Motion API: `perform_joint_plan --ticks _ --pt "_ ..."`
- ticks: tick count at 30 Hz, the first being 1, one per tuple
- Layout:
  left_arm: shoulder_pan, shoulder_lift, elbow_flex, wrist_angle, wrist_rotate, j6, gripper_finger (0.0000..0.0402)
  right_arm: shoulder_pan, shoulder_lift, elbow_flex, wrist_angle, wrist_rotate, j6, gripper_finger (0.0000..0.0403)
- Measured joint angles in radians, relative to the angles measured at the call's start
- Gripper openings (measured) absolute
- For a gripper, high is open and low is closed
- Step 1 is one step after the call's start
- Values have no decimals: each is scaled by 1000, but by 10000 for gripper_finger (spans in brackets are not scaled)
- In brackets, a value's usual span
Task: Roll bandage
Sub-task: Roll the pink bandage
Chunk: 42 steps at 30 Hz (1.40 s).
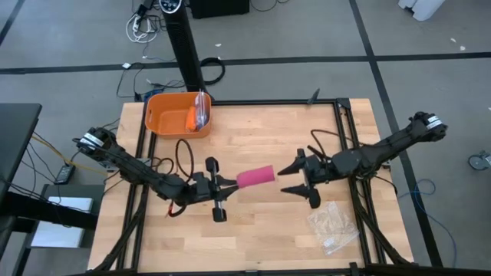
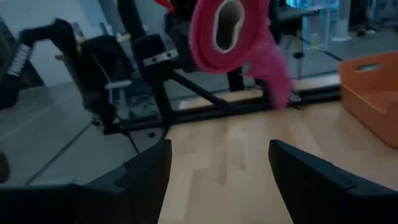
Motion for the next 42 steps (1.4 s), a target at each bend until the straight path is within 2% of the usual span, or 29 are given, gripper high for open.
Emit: perform_joint_plan --ticks 5,14,19,30,34,40,42 --pt "12 0 0 5 3 -21 19 -6 70 0 129 22 -4 269" --pt "24 0 0 6 19 -24 19 -28 87 0 195 43 -30 266" --pt "25 0 -1 28 25 -22 19 -45 87 0 228 44 -77 243" --pt "43 0 -1 60 48 -19 19 -93 87 0 238 -26 -77 199" --pt "50 0 -1 73 53 -17 19 -105 87 0 251 -26 -81 156" --pt "59 0 -1 98 76 25 19 -118 87 0 259 -33 -140 23" --pt "59 0 -1 106 76 52 19 -119 87 0 259 -42 -141 10"
